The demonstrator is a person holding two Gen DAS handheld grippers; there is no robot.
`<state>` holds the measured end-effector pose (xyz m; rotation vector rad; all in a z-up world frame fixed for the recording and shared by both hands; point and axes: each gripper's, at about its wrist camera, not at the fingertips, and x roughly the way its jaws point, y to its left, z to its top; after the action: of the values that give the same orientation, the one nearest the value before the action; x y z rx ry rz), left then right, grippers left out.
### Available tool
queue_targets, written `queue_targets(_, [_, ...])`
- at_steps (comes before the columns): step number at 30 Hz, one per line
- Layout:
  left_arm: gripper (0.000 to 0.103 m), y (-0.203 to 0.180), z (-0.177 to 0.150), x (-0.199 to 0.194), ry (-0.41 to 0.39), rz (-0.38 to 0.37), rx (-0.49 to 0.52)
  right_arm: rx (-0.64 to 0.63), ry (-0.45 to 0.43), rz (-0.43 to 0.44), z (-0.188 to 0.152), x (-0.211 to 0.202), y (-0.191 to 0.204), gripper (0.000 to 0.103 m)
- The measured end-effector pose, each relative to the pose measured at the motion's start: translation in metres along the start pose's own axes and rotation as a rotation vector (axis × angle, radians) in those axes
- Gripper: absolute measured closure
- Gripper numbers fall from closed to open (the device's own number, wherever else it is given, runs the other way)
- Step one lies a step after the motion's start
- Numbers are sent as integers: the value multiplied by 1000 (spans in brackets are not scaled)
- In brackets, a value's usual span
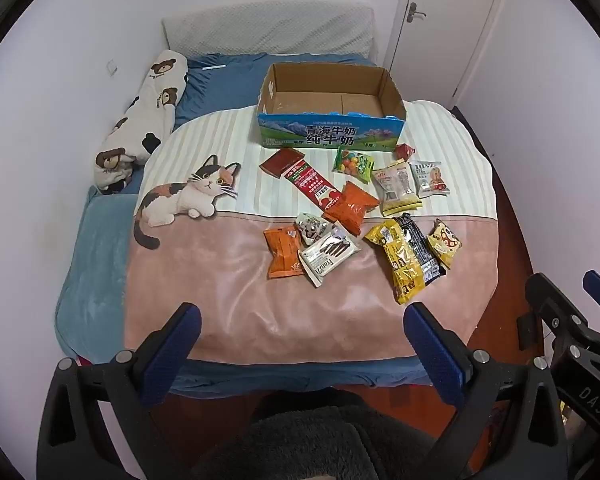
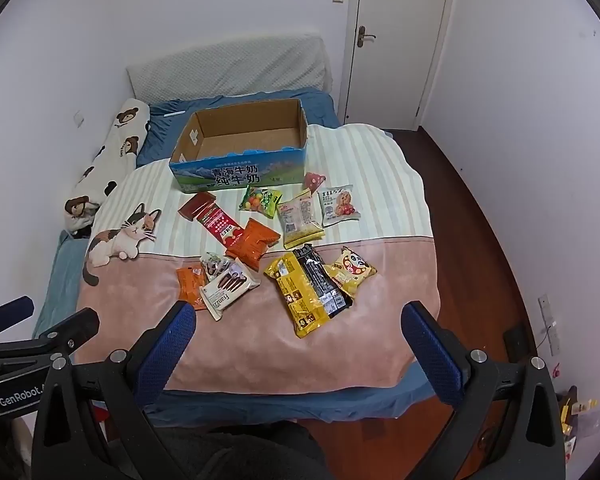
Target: Organize snacks
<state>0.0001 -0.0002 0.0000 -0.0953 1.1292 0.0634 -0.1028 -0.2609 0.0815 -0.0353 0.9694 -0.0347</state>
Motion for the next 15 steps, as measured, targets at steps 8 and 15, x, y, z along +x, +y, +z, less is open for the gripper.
queue_targets(8, [0,1,0,0,-5,-4,-1,-3,2,-10,2,-1,-1,0])
queue_targets(15, [0,1,0,1,-3,-3,0,-3,8,-3,0,-2,0,0])
